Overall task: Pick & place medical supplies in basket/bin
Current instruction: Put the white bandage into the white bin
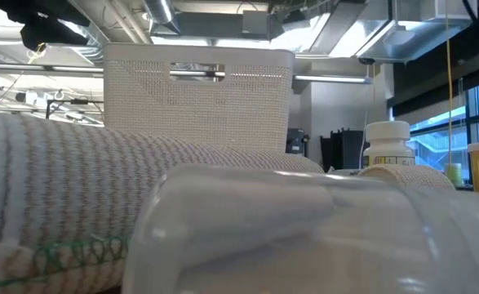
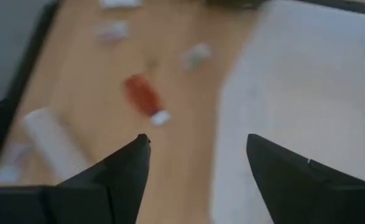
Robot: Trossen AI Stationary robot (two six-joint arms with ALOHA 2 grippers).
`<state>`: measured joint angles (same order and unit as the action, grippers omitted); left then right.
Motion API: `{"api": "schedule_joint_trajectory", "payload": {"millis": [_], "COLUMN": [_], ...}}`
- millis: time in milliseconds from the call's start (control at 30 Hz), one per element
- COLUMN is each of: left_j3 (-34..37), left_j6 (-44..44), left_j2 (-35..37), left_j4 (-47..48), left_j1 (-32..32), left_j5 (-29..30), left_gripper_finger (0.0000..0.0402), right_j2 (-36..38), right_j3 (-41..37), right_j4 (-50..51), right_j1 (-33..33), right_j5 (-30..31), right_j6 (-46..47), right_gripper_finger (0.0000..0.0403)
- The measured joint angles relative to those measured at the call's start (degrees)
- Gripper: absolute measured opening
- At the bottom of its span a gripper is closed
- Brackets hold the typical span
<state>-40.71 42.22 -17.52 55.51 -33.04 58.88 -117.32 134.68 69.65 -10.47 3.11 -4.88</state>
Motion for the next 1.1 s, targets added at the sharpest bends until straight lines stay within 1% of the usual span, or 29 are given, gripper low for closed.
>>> {"api": "schedule_joint_trajectory", "payload": {"millis": [233,333,467,567,667,733,867,1033,1100], "left_j3": [0.0,0.0,0.0,0.0,0.0,0.0,0.0,0.0,0.0], "left_j6": [0.0,0.0,0.0,0.0,0.0,0.0,-1.4,-1.5,-1.5], "left_j2": [0.0,0.0,0.0,0.0,0.0,0.0,0.0,0.0,0.0], "left_j4": [0.0,0.0,0.0,0.0,0.0,0.0,0.0,0.0,0.0], "left_j1": [0.0,0.0,0.0,0.0,0.0,0.0,0.0,0.0,0.0], "left_j5": [-1.7,-3.2,-6.3,-9.1,-10.5,-10.6,-10.6,-10.6,-10.6], "left_gripper_finger": [0.0235,0.0235,0.0235,0.0235,0.0235,0.0235,0.0235,0.0235,0.0235], "right_j2": [-4.0,-6.9,-12.0,-16.3,-20.3,-22.7,-26.6,-29.7,-30.3], "right_j3": [-1.0,-1.0,-1.0,-1.0,-1.0,-1.0,-1.0,-1.0,-1.0], "right_j4": [-1.1,-3.0,-2.5,-2.4,-2.4,-2.5,-2.6,-2.7,-2.6], "right_j1": [-8.2,-10.8,-13.1,-14.4,-15.5,-16.0,-16.1,-15.9,-15.8], "right_j5": [-0.2,-0.2,-0.3,-0.3,-0.3,-0.6,-3.9,-4.3,-4.4], "right_j6": [-7.4,-9.3,-10.7,-11.3,-13.6,-14.1,-14.8,-14.6,-13.6], "right_gripper_finger": [0.0265,0.0265,0.0265,0.0265,0.0265,0.0265,0.0265,0.0264,0.0254]}}
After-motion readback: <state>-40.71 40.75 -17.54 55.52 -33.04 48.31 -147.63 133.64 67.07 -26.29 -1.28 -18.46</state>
